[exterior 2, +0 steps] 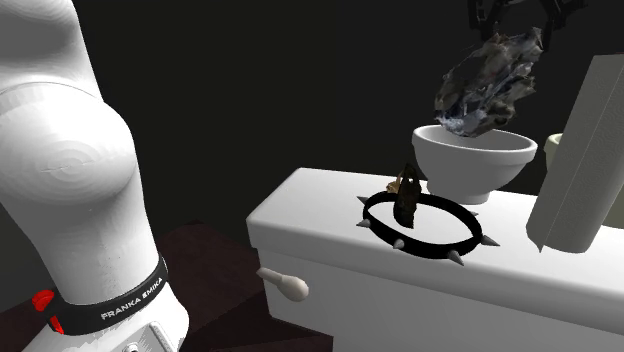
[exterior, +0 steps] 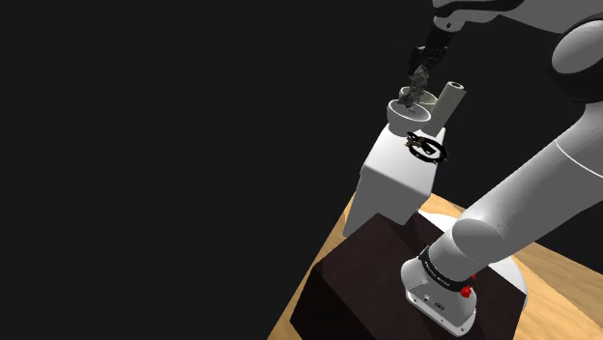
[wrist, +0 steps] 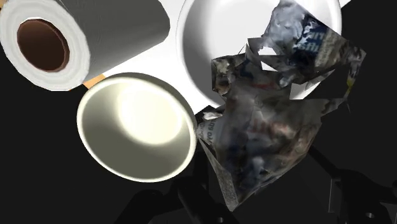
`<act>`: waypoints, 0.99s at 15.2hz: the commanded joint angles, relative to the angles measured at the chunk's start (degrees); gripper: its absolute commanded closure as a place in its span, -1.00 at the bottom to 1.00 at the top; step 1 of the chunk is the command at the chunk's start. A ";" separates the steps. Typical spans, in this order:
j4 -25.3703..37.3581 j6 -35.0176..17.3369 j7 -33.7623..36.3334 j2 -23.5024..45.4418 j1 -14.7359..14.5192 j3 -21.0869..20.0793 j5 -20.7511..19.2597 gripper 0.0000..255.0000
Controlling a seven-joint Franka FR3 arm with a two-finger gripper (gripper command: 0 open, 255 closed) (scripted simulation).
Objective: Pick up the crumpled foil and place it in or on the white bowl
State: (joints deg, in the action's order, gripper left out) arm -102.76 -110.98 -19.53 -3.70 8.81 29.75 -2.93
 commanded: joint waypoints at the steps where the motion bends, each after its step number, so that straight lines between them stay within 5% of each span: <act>1: -1.31 -1.48 0.08 0.13 -0.02 -0.01 0.04 1.00; 15: -7.48 -7.94 0.10 0.47 0.09 0.15 0.12 1.00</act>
State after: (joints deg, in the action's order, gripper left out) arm -110.04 -118.98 -19.41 -3.34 8.89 29.89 -2.79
